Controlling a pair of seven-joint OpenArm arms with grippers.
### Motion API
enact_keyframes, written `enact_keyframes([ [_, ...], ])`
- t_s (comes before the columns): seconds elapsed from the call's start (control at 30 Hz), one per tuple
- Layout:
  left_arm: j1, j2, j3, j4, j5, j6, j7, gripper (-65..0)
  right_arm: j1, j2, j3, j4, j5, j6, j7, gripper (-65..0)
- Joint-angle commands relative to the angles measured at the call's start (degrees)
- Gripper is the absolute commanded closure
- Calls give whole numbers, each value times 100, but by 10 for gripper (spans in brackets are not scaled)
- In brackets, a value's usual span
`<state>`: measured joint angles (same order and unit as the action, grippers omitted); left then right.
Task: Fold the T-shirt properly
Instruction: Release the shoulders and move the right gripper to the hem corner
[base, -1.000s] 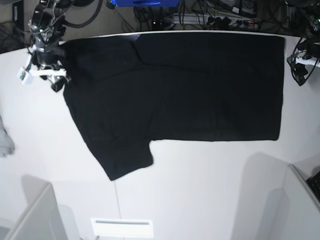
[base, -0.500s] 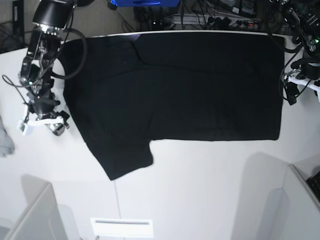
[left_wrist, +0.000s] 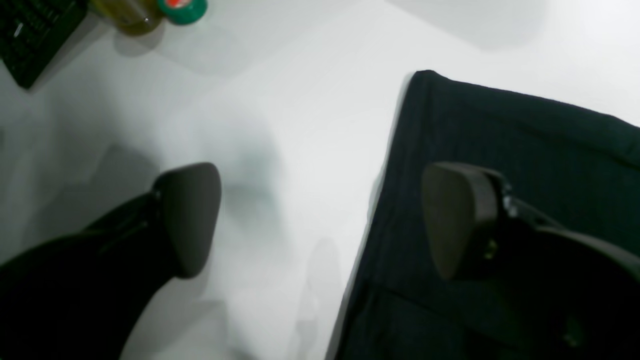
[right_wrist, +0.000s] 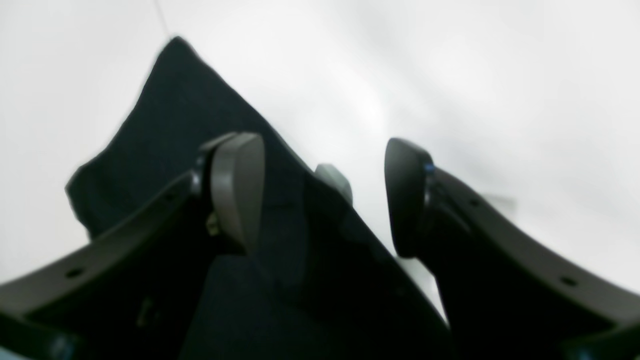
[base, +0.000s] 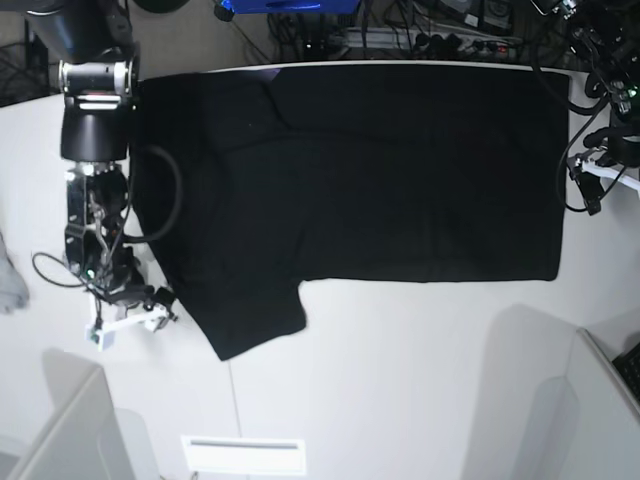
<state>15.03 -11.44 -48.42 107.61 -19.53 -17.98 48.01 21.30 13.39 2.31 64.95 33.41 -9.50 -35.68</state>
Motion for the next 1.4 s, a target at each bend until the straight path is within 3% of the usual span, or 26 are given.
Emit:
enact_keyframes([
  [0.0, -21, -91, -41, 12, -21, 9, -120, -617, 327, 63, -86, -108, 4, 13, 109, -360],
  [0.23, -21, -117, -85, -374, -21, 9, -120, -617, 1294, 63, -824, -1506, 4, 40, 214, -363],
  [0.43, -21, -109, -85, -454, -29, 9, -120, -617, 1778, -33, -1299, -2666, 13, 708, 786, -363],
  [0.53, -21, -109, -85, -454, -38, 9, -120, -617, 1910, -148, -1325, -3194, 4, 849, 891, -363],
  [0.7, -21, -109, -85, -454, -29, 9, -120, -617, 1874, -279, -1316, -3264, 4, 1147, 979, -363],
  [1.1, -13, -100, -85, -454, -29, 9, -120, -617, 1584, -394, -1325, -3273, 4, 1165, 1006, -356],
  [1.17, -13, -91, -85, -454, -29, 9, -120, -617, 1558, -394, -1325, -3273, 4, 1156, 1006, -296],
  [1.3, -30, -91, -59, -454, -29, 9, -120, -617, 1514, -376, -1325, -3273, -5, 1156, 1006, -39],
  [1.33, -30, -91, -59, -454, -21, 9, -120, -617, 1514, -376, -1325, -3273, -5, 1156, 1006, 0],
  [1.37, -39, -100, -41, -454, -21, 9, -120, -617, 1514, -376, -1325, -3273, -5, 1147, 1006, 0],
])
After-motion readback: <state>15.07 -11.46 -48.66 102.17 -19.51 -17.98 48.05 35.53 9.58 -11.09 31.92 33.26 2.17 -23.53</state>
